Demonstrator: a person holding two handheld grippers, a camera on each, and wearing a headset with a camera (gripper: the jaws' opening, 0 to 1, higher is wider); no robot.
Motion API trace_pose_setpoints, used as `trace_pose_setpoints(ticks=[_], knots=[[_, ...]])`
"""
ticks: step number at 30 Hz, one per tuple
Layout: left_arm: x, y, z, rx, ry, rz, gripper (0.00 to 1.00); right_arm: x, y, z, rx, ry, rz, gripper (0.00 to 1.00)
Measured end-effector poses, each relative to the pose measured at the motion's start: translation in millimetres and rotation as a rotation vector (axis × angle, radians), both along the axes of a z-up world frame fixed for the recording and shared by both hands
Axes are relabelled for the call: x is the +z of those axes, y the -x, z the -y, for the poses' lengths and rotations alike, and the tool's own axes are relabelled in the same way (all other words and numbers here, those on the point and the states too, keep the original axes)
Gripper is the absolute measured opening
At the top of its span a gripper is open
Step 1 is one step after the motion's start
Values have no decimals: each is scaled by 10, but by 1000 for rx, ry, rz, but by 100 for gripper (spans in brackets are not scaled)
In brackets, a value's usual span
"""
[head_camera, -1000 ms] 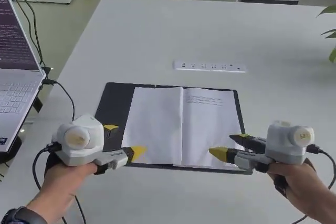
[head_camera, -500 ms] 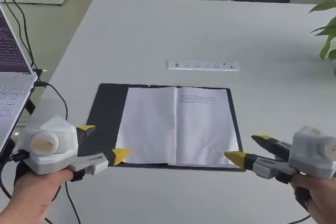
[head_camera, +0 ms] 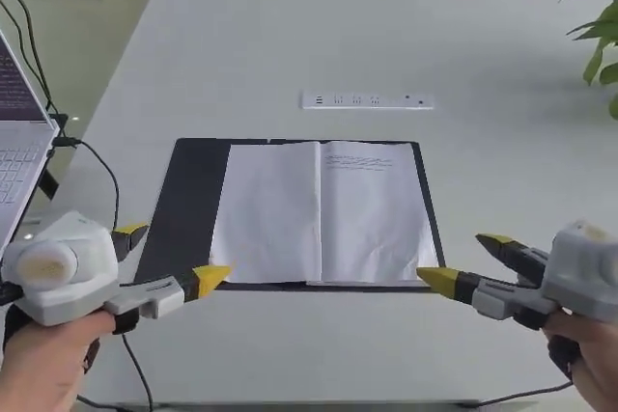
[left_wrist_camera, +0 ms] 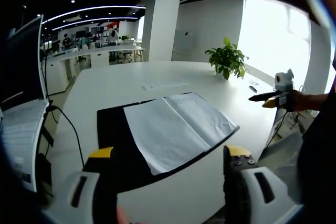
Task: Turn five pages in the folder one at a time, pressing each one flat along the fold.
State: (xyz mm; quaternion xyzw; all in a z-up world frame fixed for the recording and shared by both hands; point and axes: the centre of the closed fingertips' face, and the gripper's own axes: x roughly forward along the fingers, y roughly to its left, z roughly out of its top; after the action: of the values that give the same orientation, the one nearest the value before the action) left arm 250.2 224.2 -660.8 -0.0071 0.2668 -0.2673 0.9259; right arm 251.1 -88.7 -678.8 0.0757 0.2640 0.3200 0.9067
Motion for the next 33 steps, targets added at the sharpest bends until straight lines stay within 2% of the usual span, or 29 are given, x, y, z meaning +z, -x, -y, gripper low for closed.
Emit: trace_pose_setpoints(ticks=[9, 14, 19, 22, 33], knots=[[-24, 27, 39, 3, 24, -17, 84, -29, 118, 52, -23, 8, -13, 82], [-34, 29, 158, -38, 2, -19, 84, -20, 148, 115, -48, -4, -13, 82], [-28, -3, 267, -68, 5, -21, 84, -15, 173, 148, -63, -8, -12, 82], [-36, -27, 380, -107, -6, -24, 84, -9, 185, 187, -79, -15, -11, 82], [-22, -153, 840, -204, -5, -23, 84, -24, 232, 277, -101, -28, -16, 81]])
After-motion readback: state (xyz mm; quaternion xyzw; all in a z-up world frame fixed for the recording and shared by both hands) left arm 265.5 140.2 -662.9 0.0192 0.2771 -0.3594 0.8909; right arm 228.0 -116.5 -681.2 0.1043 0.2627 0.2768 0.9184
